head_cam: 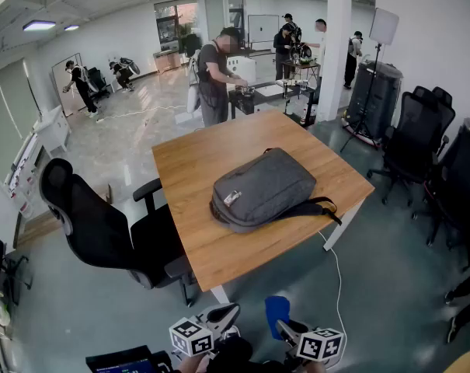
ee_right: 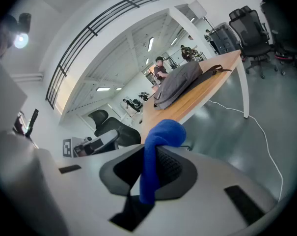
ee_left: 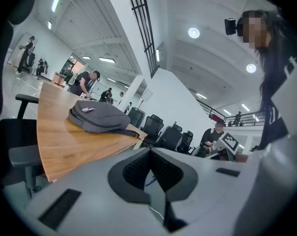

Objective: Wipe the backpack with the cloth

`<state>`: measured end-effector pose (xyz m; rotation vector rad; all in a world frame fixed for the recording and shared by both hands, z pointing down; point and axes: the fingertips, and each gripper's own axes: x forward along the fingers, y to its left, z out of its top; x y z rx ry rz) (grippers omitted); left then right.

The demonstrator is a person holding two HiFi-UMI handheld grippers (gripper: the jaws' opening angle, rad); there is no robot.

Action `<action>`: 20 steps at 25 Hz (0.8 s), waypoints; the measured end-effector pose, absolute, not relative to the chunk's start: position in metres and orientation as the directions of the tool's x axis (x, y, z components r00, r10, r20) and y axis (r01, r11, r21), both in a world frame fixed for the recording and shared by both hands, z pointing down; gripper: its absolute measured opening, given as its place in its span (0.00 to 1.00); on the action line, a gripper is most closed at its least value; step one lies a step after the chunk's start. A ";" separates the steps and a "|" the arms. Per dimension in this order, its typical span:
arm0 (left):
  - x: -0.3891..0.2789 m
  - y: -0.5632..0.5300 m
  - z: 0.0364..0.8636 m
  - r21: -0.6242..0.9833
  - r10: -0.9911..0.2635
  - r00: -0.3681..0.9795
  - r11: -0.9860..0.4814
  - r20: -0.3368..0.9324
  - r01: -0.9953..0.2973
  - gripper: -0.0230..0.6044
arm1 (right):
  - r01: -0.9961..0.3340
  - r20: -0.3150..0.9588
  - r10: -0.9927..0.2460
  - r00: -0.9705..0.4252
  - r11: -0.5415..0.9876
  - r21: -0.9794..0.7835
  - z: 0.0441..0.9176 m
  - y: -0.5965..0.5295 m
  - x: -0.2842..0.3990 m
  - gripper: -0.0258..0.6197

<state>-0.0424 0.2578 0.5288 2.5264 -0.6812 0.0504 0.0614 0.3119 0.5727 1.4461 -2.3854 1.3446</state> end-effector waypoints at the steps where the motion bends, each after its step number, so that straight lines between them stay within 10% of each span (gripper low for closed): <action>1: -0.045 0.245 0.527 0.468 -0.458 0.874 -0.744 0.164 -0.477 0.04 | -0.740 0.439 -0.702 -0.561 0.187 -0.646 0.571 0.300 0.059 0.14; 20: -0.099 0.090 0.534 0.487 -0.526 0.832 -0.688 0.177 -0.538 0.04 | -0.733 0.456 -0.661 -0.596 0.217 -0.644 0.562 0.139 0.015 0.14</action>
